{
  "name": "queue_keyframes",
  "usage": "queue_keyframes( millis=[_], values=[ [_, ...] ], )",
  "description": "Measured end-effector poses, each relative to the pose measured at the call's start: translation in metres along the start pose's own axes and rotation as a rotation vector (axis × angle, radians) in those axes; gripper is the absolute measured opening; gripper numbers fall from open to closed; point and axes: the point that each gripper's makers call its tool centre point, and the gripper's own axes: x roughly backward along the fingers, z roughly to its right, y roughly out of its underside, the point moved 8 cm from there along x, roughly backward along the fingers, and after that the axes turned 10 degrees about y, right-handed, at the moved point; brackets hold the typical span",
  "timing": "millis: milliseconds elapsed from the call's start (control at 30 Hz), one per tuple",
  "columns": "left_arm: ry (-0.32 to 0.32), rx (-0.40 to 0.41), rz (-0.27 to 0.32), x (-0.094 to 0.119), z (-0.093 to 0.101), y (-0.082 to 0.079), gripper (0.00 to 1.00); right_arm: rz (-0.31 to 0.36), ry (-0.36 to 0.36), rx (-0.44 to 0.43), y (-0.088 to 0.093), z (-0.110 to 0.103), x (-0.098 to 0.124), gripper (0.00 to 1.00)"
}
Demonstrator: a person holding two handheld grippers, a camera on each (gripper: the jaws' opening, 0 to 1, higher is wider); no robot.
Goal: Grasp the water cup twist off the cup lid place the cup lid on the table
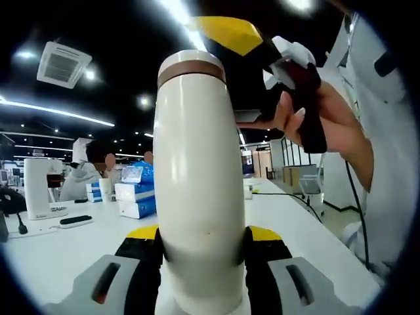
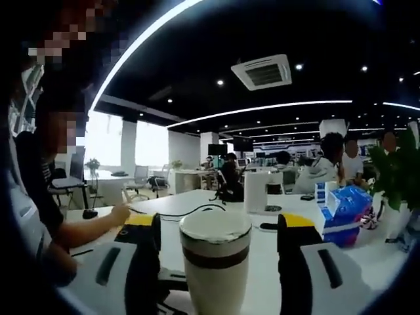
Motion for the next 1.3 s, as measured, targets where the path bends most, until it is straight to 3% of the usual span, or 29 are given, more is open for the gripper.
queue_keyframes(
  millis=[300, 433, 833, 1300],
  values=[
    [0.0, 0.0, 0.0, 0.0002, 0.0006, 0.0002, 0.5, -0.01, -0.019, 0.039, 0.003, -0.0039, -0.0031, 0.66],
    [0.0, 0.0, 0.0, 0.0003, 0.0012, 0.0003, 0.5, -0.024, -0.013, 0.043, 0.005, -0.001, -0.0032, 0.53],
    [-0.001, -0.001, 0.0, 0.0009, 0.003, 0.0006, 0.5, -0.027, -0.04, 0.071, 0.0036, -0.0063, -0.0029, 0.48],
    [-0.001, 0.002, 0.001, 0.0009, 0.0028, 0.001, 0.5, 0.003, -0.151, 0.055, 0.0061, 0.0003, -0.0045, 0.48]
  ],
)
